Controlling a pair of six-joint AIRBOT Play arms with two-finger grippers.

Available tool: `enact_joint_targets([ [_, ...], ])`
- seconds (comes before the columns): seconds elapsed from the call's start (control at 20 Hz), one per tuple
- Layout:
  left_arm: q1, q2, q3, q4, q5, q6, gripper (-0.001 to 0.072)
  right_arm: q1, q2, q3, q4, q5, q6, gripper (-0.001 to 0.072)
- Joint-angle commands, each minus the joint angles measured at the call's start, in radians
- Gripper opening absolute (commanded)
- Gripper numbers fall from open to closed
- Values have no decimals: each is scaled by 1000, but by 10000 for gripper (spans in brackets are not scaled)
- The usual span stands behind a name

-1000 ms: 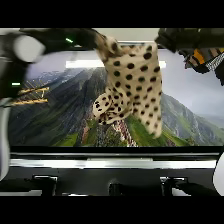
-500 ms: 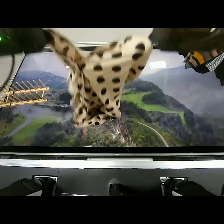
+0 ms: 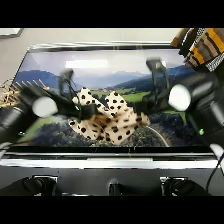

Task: Fold the clothes and pants, and hang the long-sleeved shirts on hangers.

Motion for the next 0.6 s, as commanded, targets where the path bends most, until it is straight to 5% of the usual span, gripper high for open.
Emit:
enact_joint_targets([
  [0.0, -35, 6, -303, -197, 290, -91, 17, 10, 122, -360, 29, -156, 135, 18],
  [0.15, -54, 6, -451, -296, 484, -92, 17, 10, 171, -532, 177, -257, 137, 18],
  [0.45, -61, 6, -485, -285, 545, -91, 17, 10, 172, -604, 198, -195, 263, 23],
  [0.55, -61, 6, -485, -285, 568, -91, 17, 10, 172, -604, 190, -170, 331, 160],
])
